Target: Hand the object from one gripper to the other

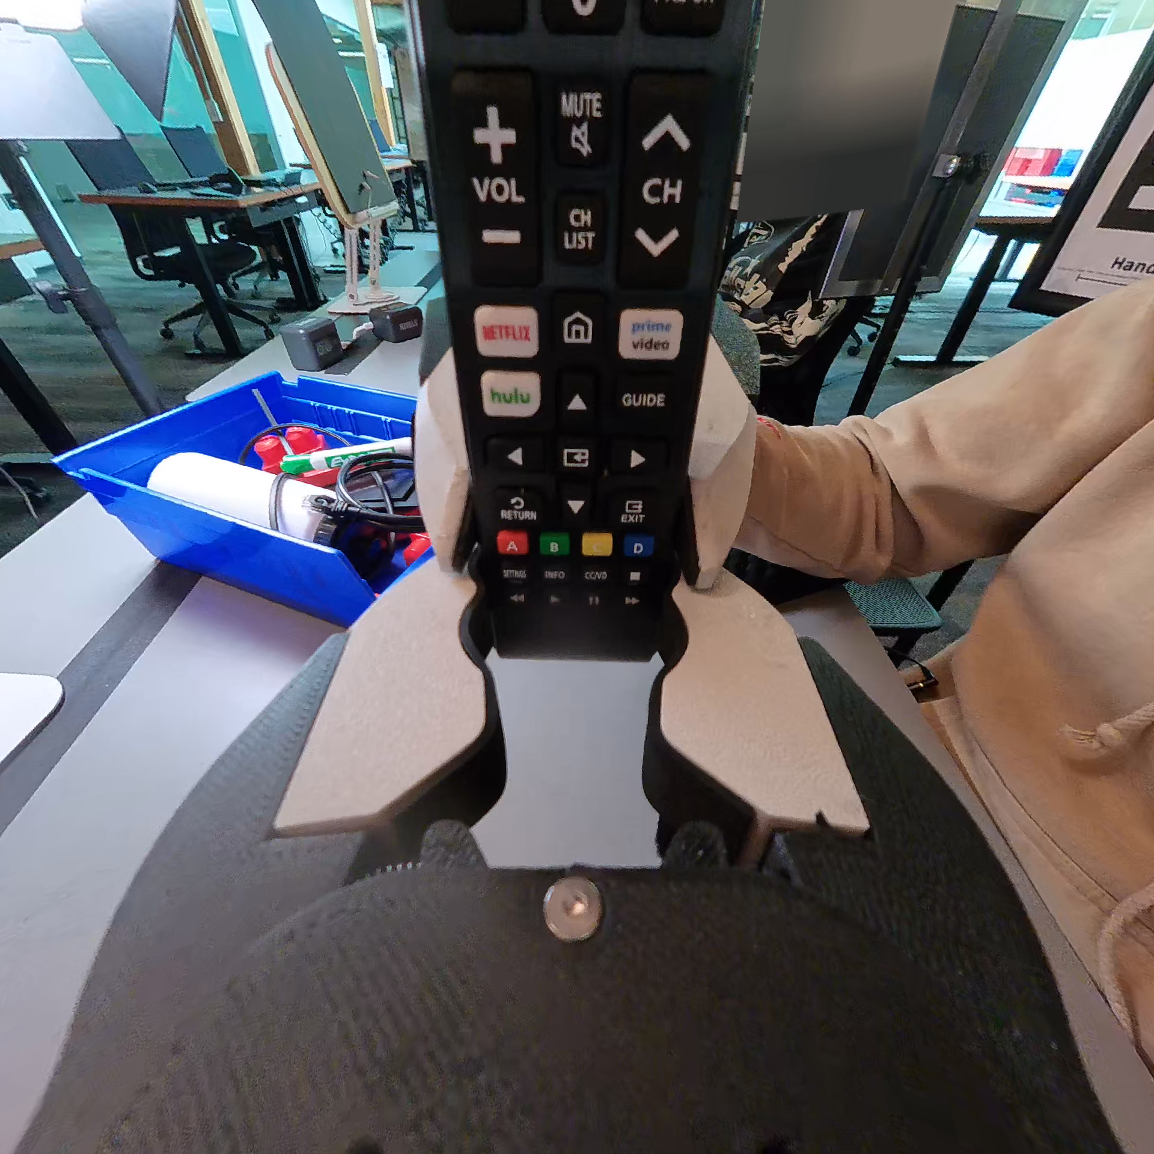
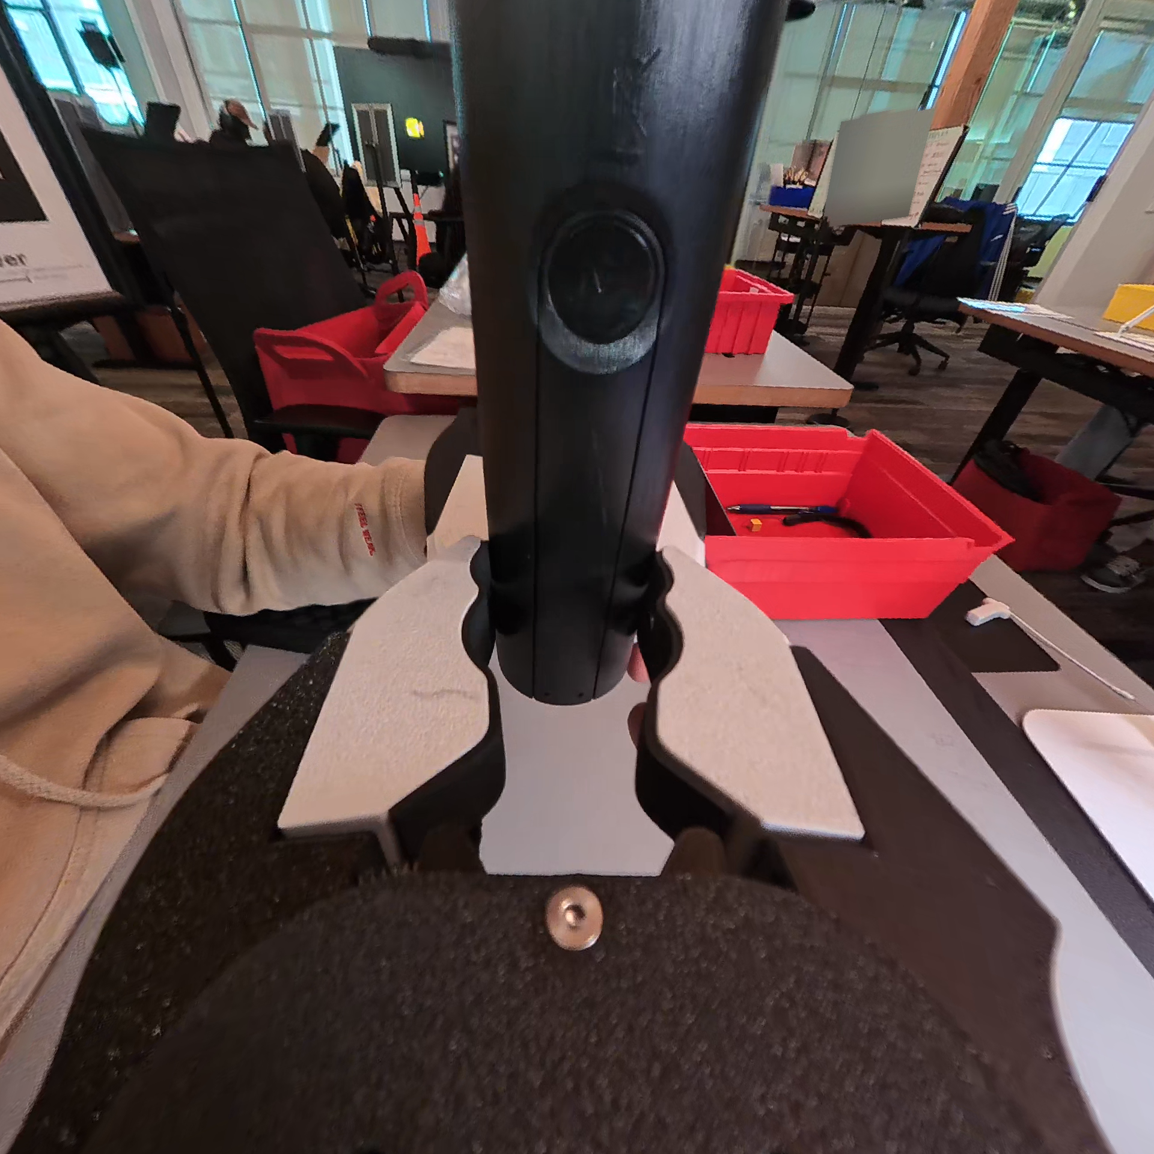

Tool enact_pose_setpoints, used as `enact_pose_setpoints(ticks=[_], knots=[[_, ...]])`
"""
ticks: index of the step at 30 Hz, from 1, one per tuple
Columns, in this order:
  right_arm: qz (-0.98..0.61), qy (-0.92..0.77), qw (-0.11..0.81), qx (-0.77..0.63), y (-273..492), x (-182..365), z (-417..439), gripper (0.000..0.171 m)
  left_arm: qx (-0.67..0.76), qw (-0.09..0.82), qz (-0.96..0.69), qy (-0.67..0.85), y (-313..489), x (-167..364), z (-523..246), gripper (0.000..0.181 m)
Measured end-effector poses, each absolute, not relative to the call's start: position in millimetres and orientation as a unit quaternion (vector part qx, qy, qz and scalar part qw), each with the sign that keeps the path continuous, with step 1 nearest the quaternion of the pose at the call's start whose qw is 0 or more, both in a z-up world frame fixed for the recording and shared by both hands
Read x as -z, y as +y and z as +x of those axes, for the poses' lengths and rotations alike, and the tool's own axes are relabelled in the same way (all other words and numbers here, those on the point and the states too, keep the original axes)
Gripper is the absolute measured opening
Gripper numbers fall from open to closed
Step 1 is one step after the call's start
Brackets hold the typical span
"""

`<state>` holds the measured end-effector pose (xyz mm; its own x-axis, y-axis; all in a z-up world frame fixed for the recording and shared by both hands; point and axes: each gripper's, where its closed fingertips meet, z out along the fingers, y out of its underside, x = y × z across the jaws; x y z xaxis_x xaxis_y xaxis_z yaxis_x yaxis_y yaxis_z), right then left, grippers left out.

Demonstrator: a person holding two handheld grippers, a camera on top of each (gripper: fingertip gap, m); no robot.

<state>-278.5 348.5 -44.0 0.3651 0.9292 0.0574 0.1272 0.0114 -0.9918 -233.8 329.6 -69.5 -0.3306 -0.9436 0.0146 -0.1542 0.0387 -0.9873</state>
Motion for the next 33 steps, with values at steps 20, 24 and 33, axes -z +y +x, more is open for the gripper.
enact_pose_setpoints(ticks=[20, 24, 33], knots=[[-0.628, -0.463, 0.525, -0.339, 349.4, 68.1, -288.7, 0.048, 0.505, 0.415, -0.436, 0.619, 335.5, 39.1, -258.0, 0.061], [-0.635, -0.474, 0.518, -0.323, 348.6, 75.4, -294.6, 0.048, 0.504, 0.4, -0.437, 0.629, 332.9, 44.7, -257.6, 0.052], [-0.631, -0.482, 0.525, -0.307, 346.2, 71.7, -292.5, 0.048, 0.486, 0.392, -0.441, 0.644, 330.4, 49.9, -259.6, 0.051]])
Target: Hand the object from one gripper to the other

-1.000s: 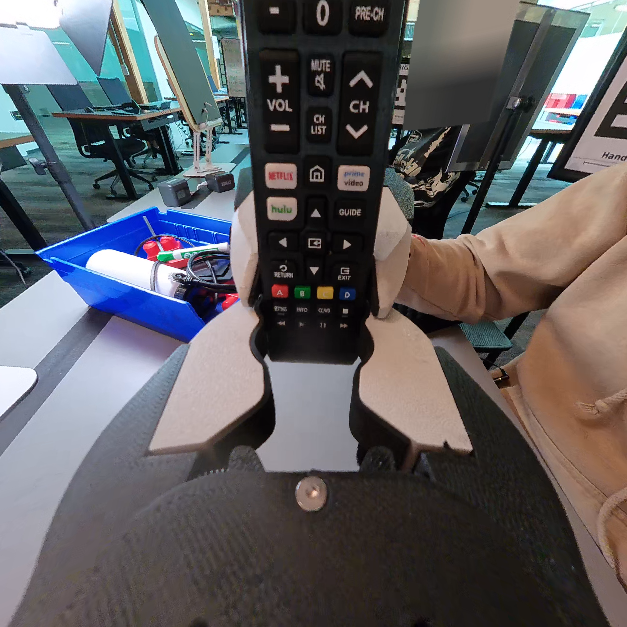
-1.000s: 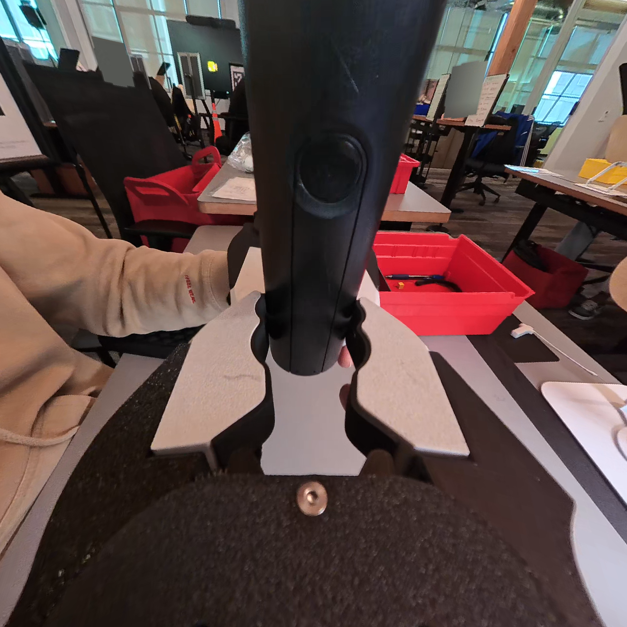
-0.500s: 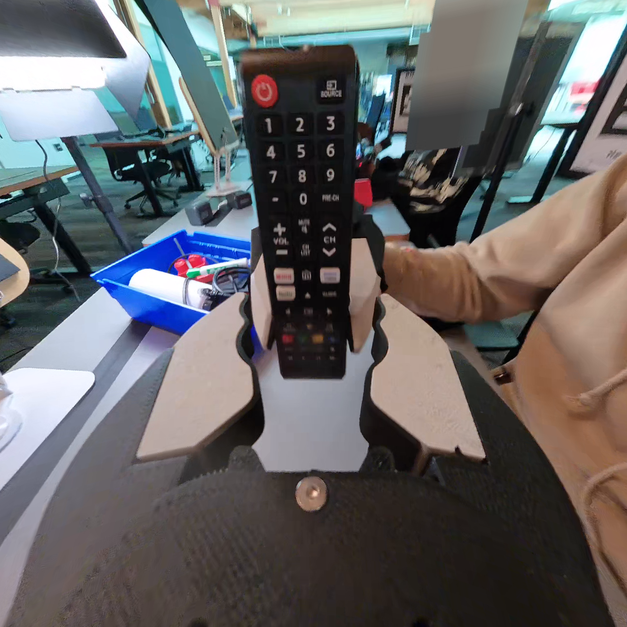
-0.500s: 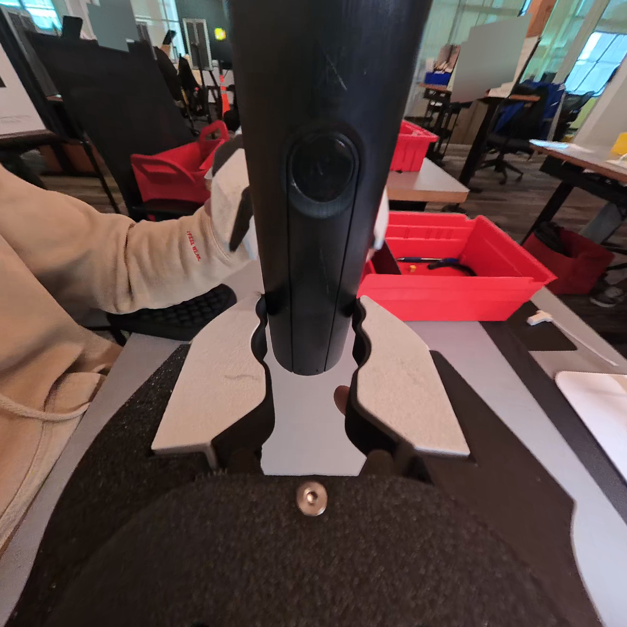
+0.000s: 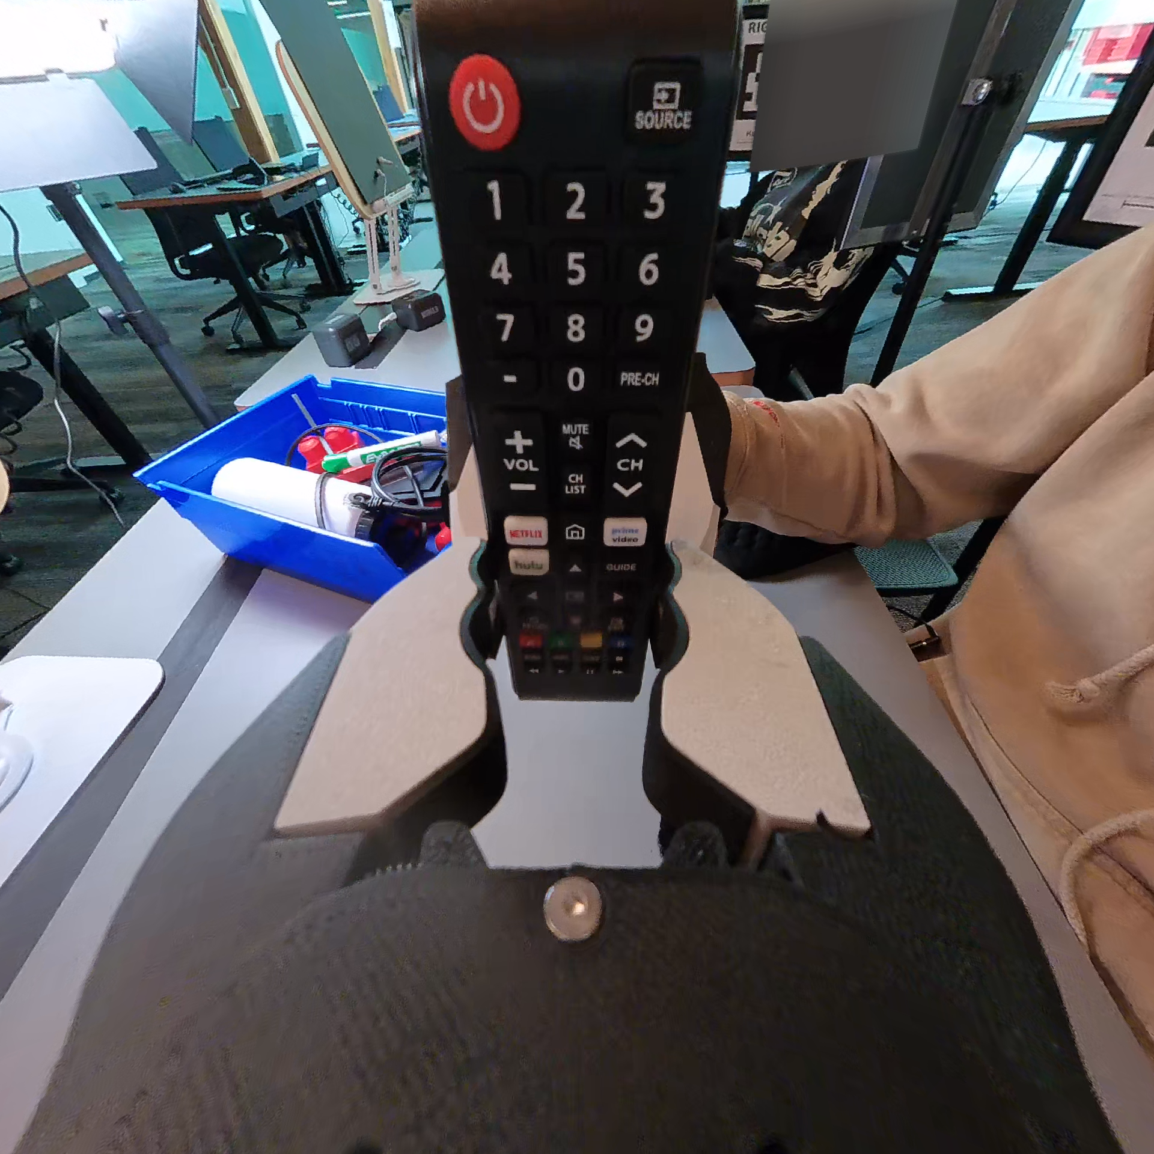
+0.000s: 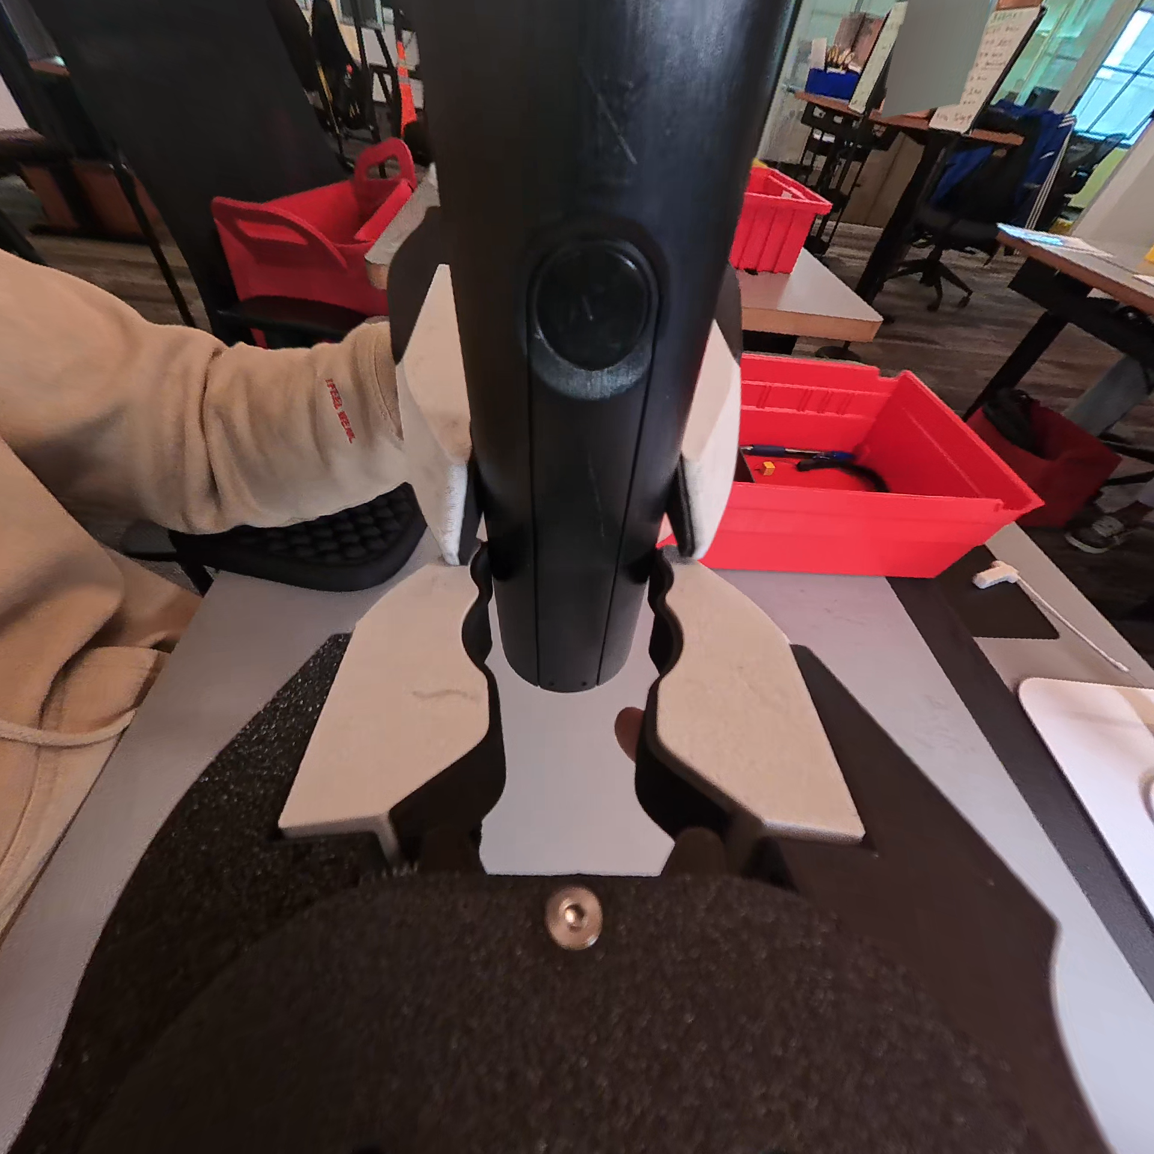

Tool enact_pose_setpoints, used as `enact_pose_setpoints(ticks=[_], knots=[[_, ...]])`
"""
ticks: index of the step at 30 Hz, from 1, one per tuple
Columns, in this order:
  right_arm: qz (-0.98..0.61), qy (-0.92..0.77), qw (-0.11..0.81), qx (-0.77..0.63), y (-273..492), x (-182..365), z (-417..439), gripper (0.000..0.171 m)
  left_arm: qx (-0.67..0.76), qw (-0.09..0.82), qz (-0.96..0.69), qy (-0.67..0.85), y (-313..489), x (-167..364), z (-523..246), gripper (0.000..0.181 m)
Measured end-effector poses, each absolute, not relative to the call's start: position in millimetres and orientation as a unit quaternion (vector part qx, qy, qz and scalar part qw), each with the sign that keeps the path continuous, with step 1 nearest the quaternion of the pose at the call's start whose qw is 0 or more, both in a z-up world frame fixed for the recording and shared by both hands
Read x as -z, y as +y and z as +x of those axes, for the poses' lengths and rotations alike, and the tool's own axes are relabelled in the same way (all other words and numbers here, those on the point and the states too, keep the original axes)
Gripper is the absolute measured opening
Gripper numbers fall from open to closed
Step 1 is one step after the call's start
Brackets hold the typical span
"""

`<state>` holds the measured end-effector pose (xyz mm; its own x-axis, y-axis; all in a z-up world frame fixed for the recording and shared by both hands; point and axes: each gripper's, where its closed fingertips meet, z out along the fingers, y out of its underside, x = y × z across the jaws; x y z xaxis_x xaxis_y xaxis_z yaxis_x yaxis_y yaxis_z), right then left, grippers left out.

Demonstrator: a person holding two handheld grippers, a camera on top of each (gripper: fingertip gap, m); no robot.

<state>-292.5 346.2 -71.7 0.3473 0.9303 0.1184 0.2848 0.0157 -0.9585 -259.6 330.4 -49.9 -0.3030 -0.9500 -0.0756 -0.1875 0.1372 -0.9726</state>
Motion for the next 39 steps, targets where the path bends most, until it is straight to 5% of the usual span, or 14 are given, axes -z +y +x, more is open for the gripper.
enact_pose_setpoints(ticks=[14, 34, 39], knots=[[-0.599, -0.422, 0.605, -0.312, 347.5, 21.0, -247.2, 0.06, 0.481, 0.406, -0.472, 0.617, 350.5, 51.1, -257.7, 0.051], [-0.614, -0.471, 0.543, -0.327, 344.5, 60.1, -283.9, 0.051, 0.499, 0.395, -0.448, 0.628, 328.2, 40.1, -260.1, 0.066], [-0.628, -0.482, 0.525, -0.311, 346.3, 77.5, -296.1, 0.051, 0.474, 0.385, -0.468, 0.639, 328.6, 53.3, -251.1, 0.052]])
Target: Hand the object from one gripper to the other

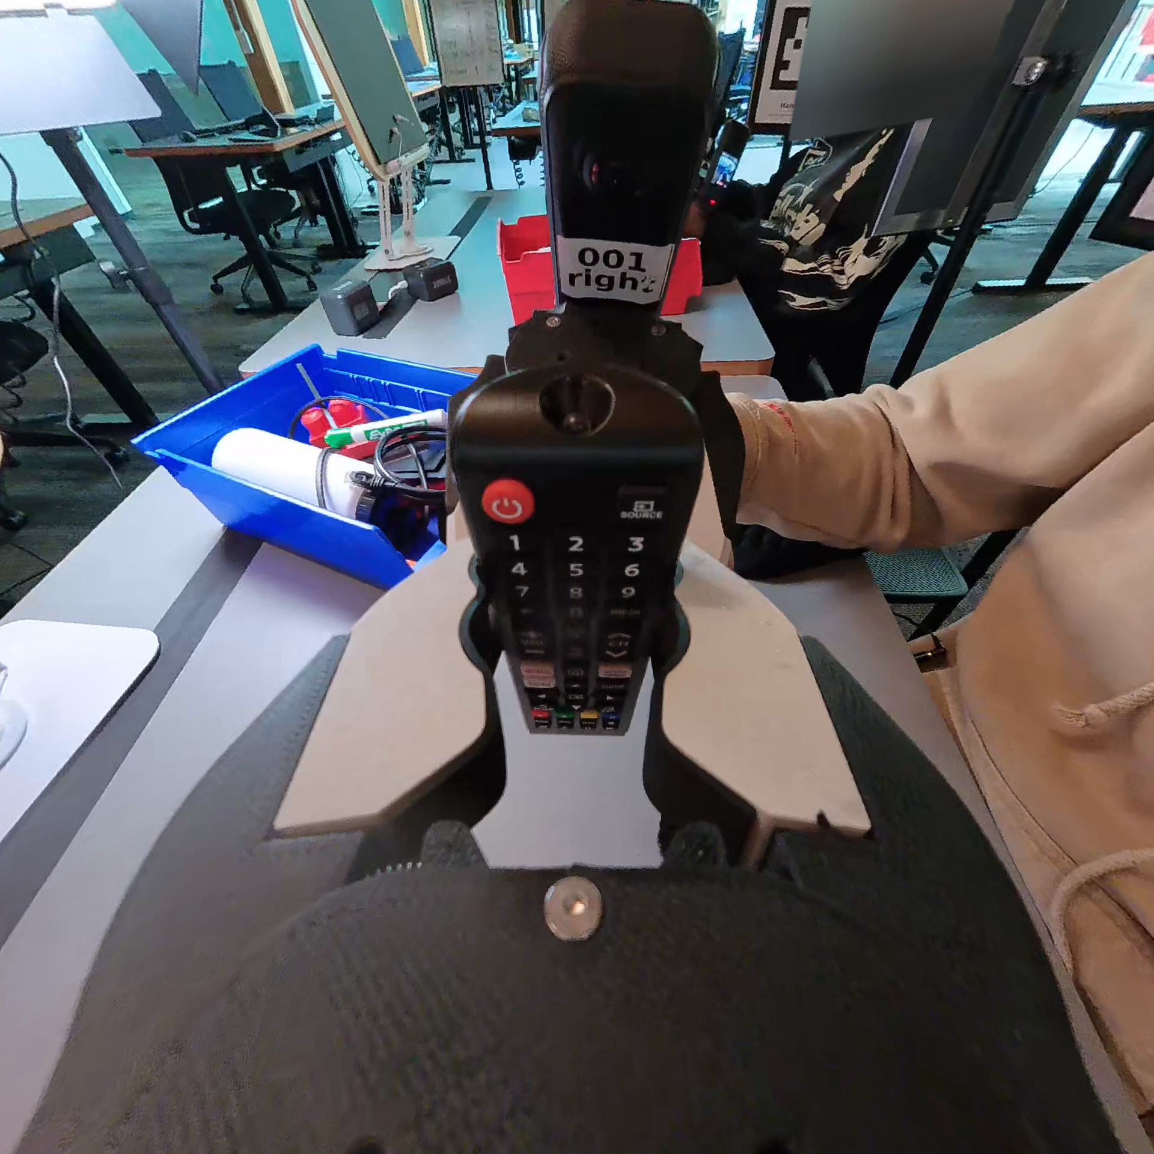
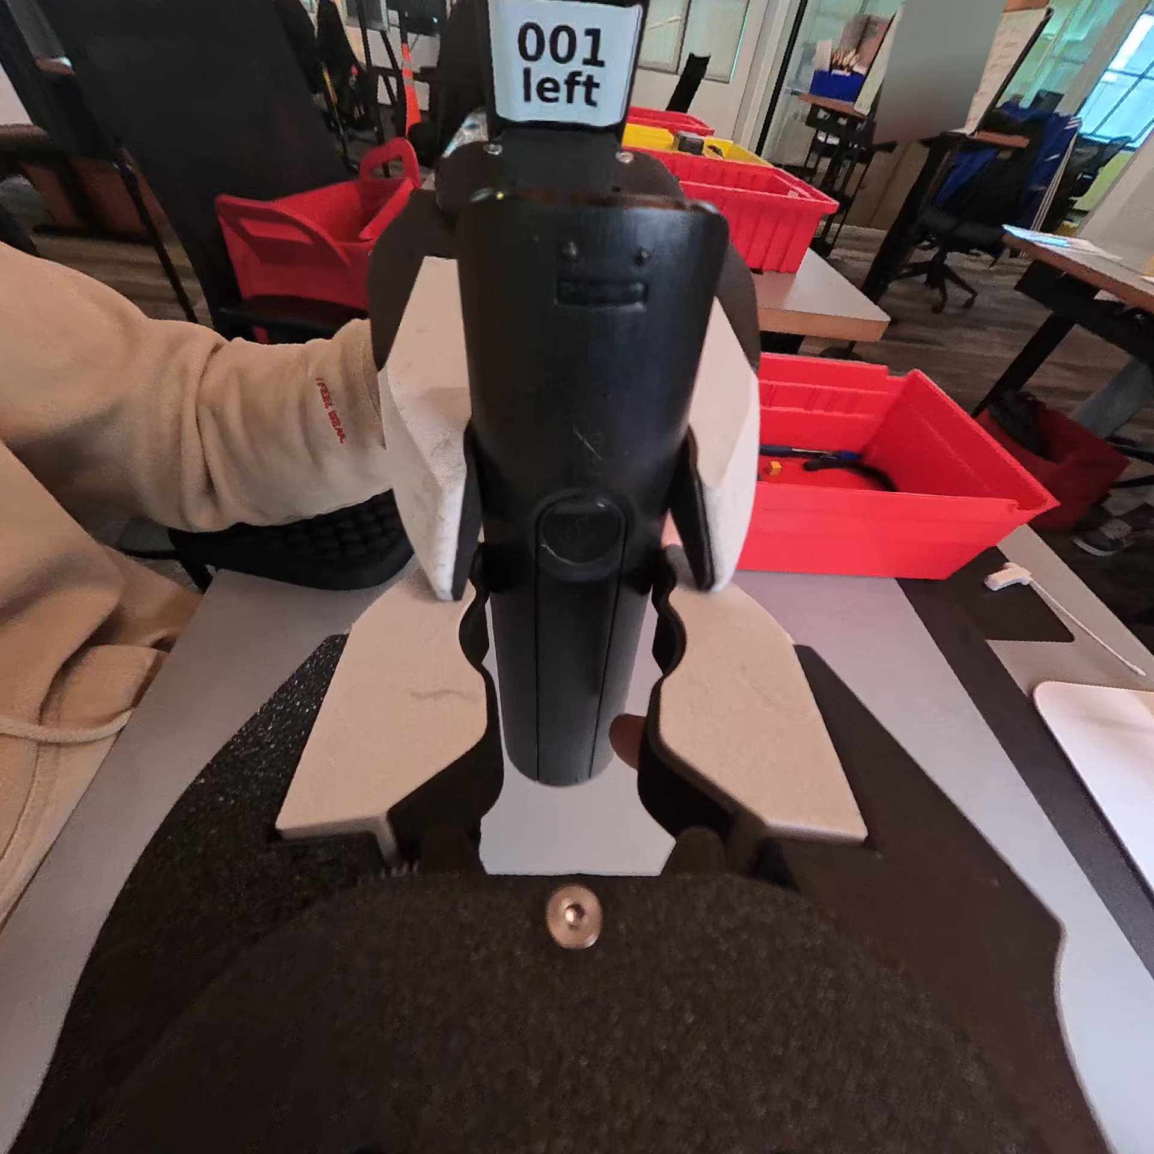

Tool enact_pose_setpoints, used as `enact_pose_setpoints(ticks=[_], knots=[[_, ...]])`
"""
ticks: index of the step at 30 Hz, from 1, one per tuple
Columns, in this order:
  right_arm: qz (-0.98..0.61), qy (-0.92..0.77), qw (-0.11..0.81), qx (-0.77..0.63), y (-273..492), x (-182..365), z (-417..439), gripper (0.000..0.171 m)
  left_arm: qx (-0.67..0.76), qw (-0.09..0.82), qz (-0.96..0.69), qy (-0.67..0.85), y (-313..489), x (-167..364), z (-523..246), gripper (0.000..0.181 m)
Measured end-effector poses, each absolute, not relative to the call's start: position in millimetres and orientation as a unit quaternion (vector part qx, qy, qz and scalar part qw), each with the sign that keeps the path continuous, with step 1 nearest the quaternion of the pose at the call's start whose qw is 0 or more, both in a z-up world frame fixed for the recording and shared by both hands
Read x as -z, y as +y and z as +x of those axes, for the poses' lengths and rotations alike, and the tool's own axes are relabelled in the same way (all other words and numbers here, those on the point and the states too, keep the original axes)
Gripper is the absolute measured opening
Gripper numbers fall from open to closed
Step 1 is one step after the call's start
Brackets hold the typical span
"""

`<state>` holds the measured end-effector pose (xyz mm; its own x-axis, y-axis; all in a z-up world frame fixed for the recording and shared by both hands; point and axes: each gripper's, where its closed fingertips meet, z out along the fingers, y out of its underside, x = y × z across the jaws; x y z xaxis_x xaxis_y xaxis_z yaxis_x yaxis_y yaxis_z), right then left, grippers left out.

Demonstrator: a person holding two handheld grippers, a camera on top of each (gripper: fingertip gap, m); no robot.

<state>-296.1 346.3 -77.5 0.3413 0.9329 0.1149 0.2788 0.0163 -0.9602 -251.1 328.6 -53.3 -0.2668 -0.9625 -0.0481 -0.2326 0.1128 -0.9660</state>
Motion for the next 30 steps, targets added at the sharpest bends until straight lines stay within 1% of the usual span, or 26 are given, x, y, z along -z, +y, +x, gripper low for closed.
enact_pose_setpoints(ticks=[2, 5, 8, 12, 14, 16, 18, 21, 22, 24, 26, 28, 30], knots=[[-0.625, -0.477, 0.528, -0.321, 346.5, 74.5, -295.6, 0.05, 0.467, 0.39, -0.474, 0.637, 330.4, 51.1, -250.8, 0.052], [-0.623, -0.483, 0.538, -0.3, 347.9, 71.2, -287.1, 0.05, 0.453, 0.4, -0.476, 0.639, 333.7, 50.3, -252.4, 0.052], [-0.626, -0.475, 0.538, -0.304, 344.9, 58.6, -265.6, 0.057, 0.458, 0.387, -0.481, 0.639, 335.8, 51.9, -255.6, 0.052], [-0.599, -0.464, 0.564, -0.328, 333.0, 33.9, -264.1, 0.055, 0.432, 0.365, -0.482, 0.669, 330.3, 69.4, -250.7, 0.052], [-0.6, -0.473, 0.56, -0.32, 331.7, 38.0, -275.2, 0.053, 0.428, 0.354, -0.478, 0.68, 323.4, 77.5, -244.9, 0.052], [-0.606, -0.482, 0.546, -0.32, 331.9, 48.0, -284.4, 0.047, 0.419, 0.349, -0.475, 0.691, 319.5, 83.3, -242.4, 0.052], [-0.605, -0.479, 0.546, -0.327, 333.4, 49.1, -284.7, 0.047, 0.42, 0.35, -0.479, 0.687, 321.1, 83.1, -241.8, 0.052], [-0.598, -0.483, 0.552, -0.324, 331.4, 44.8, -281.7, 0.047, 0.422, 0.367, -0.465, 0.687, 322.1, 76.6, -246.2, 0.054], [-0.597, -0.48, 0.554, -0.325, 331.5, 42.4, -279.3, 0.047, 0.422, 0.381, -0.459, 0.683, 325.4, 70.8, -250.7, 0.056], [-0.602, -0.472, 0.561, -0.317, 334.9, 40.1, -271.5, 0.047, 0.447, 0.402, -0.452, 0.659, 331.1, 51.2, -262.1, 0.055], [-0.609, -0.475, 0.559, -0.3, 338.2, 44.8, -269.7, 0.047, 0.479, 0.402, -0.449, 0.639, 330.6, 36.6, -269.8, 0.054], [-0.614, -0.484, 0.551, -0.293, 339.3, 52.8, -277.3, 0.047, 0.477, 0.396, -0.455, 0.64, 327.8, 38.5, -267.0, 0.055], [-0.618, -0.495, 0.54, -0.285, 339.4, 63.0, -287.5, 0.047, 0.457, 0.385, -0.461, 0.656, 324.2, 49.1, -261.5, 0.06]])
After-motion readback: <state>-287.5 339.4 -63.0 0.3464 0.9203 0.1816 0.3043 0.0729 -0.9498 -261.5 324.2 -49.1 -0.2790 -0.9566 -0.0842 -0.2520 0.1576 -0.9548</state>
